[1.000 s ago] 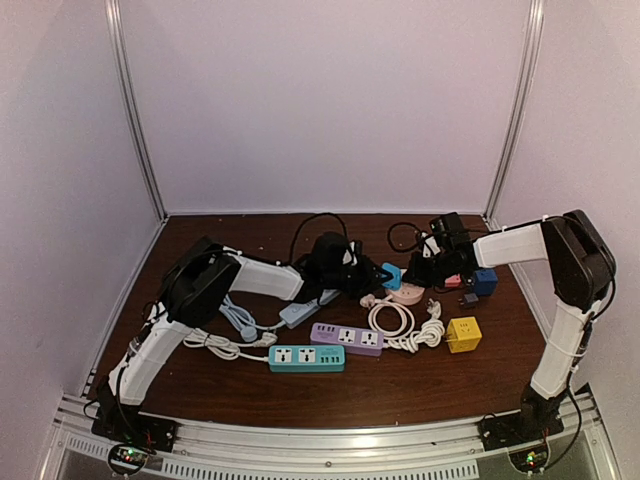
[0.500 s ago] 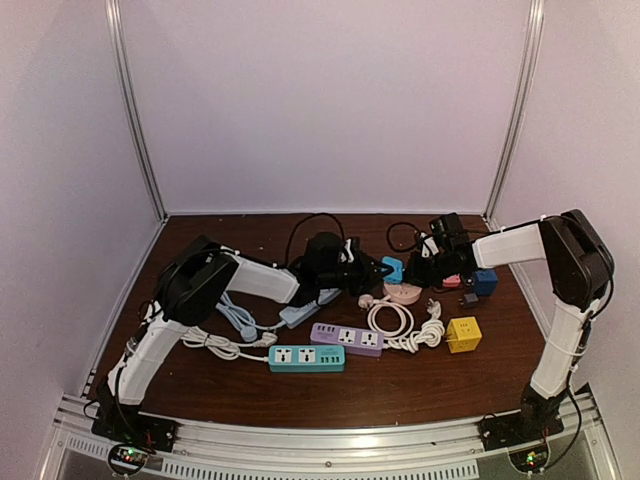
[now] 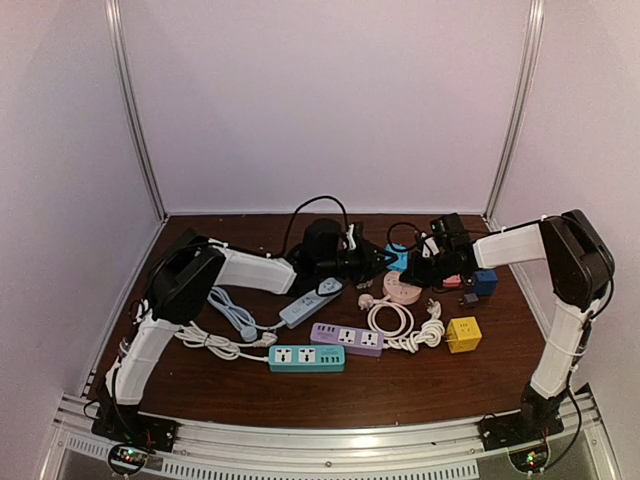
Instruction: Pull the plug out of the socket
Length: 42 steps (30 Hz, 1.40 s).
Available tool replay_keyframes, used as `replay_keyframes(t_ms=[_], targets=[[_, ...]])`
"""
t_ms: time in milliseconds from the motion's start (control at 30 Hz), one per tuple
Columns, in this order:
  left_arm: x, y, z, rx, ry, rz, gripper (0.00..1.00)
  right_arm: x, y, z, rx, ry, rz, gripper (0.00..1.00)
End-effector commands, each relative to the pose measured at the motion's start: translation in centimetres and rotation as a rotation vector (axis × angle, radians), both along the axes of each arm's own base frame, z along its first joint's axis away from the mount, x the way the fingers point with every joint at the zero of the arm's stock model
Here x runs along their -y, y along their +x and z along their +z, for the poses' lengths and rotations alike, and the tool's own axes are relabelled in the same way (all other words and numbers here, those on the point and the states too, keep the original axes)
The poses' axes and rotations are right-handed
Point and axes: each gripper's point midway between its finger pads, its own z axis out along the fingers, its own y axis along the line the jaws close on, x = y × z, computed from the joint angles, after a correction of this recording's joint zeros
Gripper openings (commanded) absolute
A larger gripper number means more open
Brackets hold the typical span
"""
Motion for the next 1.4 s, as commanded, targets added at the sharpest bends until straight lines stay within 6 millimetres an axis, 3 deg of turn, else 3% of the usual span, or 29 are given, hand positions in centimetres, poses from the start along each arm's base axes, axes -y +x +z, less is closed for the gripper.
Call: replay_keyframes(t_ms=[0,233,467,567,833,1067,1233,1367], targets=[[-0.6,-0.4,3.0,0.082,0.031,-0.007,0.0,0.3,-1.8,0.1,-0.066,-0.014,0.011,0.08],[-2.8,0.0,2.1,0.112,0.154,0.016,0.0,-1.2,-0.5,6.4,0.05,0.058,0.049,0.1],[-6.6,0.4,2.9,0.179,0.319,0.053,0.0,-1.9,-0.5,10.1,0.122,0.08,0.058,0.15],[-9.9,1.1,3.3,0.223,0.436,0.101,0.0,-1.9,-0.8,11.2,0.156,0.07,0.054,0.26],[-20.6,2.4,3.4,0.305,0.8,0.23,0.0,-2.3,-1.8,13.2,0.236,0.015,0.054,0.75],[-30.1,3.7,2.1,0.296,1.123,0.329,0.0,-2.0,-2.7,15.3,0.311,-0.003,0.035,0.99],[-34.9,4.4,0.9,0.279,1.326,0.36,0.0,-1.2,-3.3,16.4,0.351,-0.009,0.007,1.0],[-37.5,5.6,-0.7,0.235,1.462,0.352,0.0,-0.7,-3.6,17.1,0.368,-0.016,-0.009,1.0]])
